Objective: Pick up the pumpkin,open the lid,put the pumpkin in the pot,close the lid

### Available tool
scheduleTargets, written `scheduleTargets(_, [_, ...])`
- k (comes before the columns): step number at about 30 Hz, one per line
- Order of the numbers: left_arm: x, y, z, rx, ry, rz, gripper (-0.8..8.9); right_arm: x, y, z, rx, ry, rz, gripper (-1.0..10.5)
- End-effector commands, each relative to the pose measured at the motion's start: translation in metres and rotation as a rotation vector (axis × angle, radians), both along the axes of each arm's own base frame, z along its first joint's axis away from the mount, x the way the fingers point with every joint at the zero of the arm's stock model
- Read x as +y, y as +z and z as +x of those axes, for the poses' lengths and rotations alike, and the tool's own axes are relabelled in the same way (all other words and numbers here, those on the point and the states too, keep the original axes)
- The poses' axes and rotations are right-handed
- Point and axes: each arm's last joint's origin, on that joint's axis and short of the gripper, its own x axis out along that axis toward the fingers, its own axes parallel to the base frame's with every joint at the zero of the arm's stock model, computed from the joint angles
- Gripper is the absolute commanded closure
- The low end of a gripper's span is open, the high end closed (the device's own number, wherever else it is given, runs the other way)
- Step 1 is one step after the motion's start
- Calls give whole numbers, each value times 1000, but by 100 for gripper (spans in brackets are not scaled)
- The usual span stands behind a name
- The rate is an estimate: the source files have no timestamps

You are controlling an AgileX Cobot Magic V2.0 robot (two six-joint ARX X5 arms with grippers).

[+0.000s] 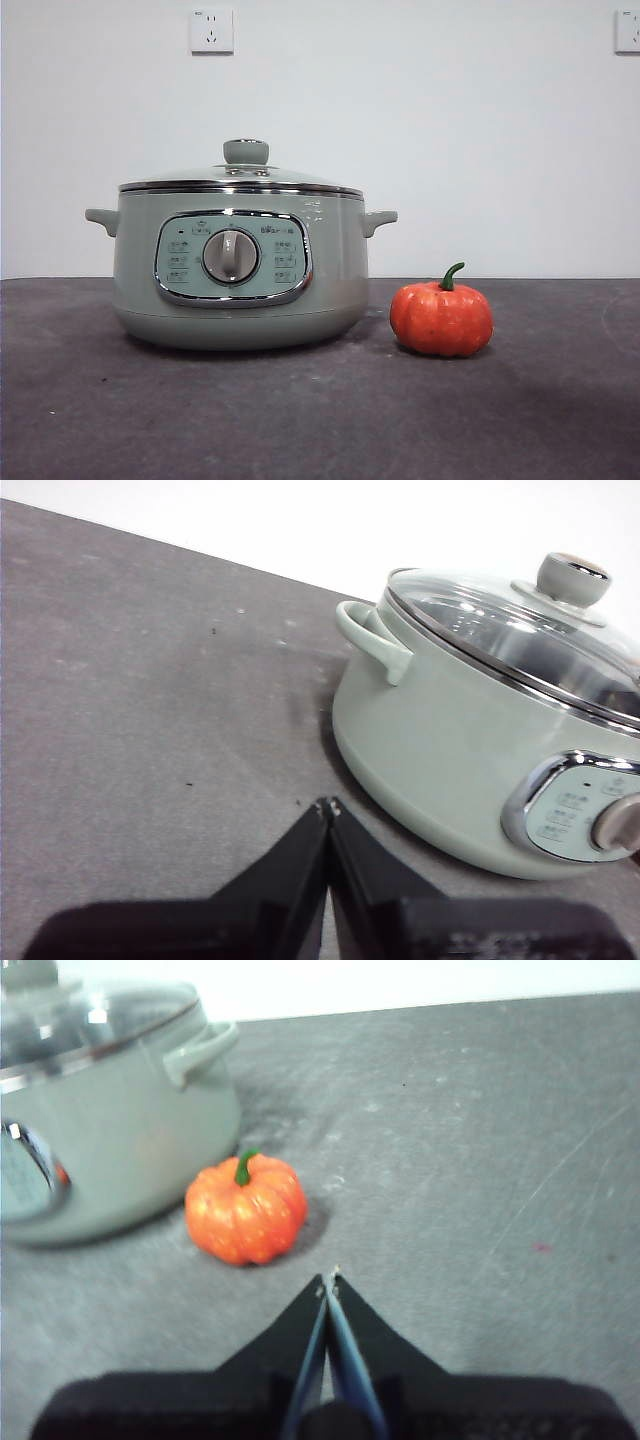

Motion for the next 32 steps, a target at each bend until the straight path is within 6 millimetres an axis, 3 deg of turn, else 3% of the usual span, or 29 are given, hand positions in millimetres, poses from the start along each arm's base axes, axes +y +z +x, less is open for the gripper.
scheduleTargets(1, [-1, -4, 0, 9, -37, -13, 818, 0, -2, 0, 67, -42, 178, 946])
scheduleTargets(7, [-2, 7, -3, 8, -78, -67, 821, 1, 9, 0, 49, -31, 288, 958])
scheduleTargets(16, [-4, 52, -17, 1, -85, -69, 821, 1, 54, -4, -11, -14, 288, 958])
scheduleTargets(24, [-8, 101, -25, 26, -221, -29, 821, 5, 106, 4, 69, 127, 179, 958])
scheduleTargets(32, [-12, 140, -23, 114, -422, 62, 822, 9, 158, 18, 284, 267, -50, 958])
